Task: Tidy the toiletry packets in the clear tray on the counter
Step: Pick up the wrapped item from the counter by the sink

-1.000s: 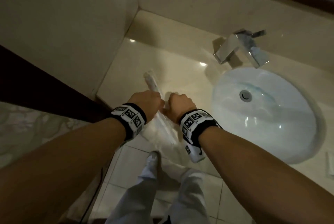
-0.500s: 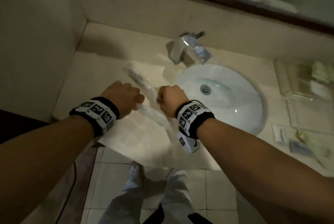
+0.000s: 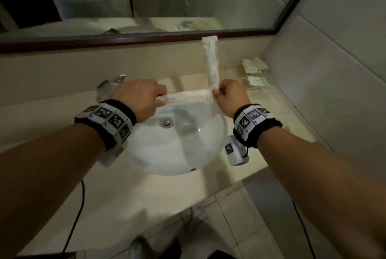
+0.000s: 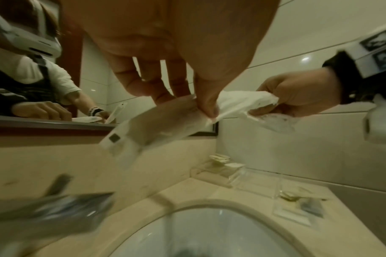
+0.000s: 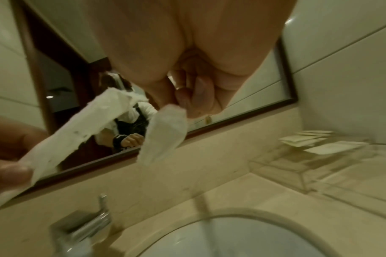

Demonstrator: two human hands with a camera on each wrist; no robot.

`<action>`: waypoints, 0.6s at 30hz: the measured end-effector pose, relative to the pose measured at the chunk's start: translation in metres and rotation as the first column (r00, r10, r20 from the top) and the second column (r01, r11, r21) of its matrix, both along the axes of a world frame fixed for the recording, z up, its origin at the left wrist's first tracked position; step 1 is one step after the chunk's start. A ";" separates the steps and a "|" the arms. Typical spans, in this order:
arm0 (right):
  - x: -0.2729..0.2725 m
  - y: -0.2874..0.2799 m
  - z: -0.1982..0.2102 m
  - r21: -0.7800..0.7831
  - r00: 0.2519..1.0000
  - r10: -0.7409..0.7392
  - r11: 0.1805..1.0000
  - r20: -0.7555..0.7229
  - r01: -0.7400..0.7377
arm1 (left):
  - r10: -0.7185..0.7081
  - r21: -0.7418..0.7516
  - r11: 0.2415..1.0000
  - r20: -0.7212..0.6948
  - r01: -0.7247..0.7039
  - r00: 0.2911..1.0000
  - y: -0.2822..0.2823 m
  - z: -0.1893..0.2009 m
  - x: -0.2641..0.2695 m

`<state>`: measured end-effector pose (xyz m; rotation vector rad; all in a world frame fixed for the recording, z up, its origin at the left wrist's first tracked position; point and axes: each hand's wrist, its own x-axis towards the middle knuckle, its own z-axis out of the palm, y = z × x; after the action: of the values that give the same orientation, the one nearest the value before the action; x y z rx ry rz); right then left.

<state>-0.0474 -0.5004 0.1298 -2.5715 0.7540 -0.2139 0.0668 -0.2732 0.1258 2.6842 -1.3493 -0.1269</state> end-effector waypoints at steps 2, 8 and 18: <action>-0.012 -0.032 -0.001 0.031 0.998 -0.062 0.998 0.011 0.062 | -0.006 -0.017 1.000 0.007 0.006 1.000 -0.040 0.007 -0.003; -0.043 -0.126 -0.028 0.179 0.973 -0.228 0.959 0.025 0.221 | 0.030 -0.068 0.997 -0.107 -0.038 0.994 -0.167 -0.004 -0.021; -0.072 -0.252 -0.116 0.548 0.821 -0.555 0.650 -0.130 0.526 | 0.050 0.003 0.999 -0.394 -0.053 0.918 -0.376 -0.071 -0.044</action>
<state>-0.1191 -0.7522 0.0134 -1.7152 1.3358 -0.1969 0.0231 -0.6489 0.0550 2.4999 -1.1471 -0.6200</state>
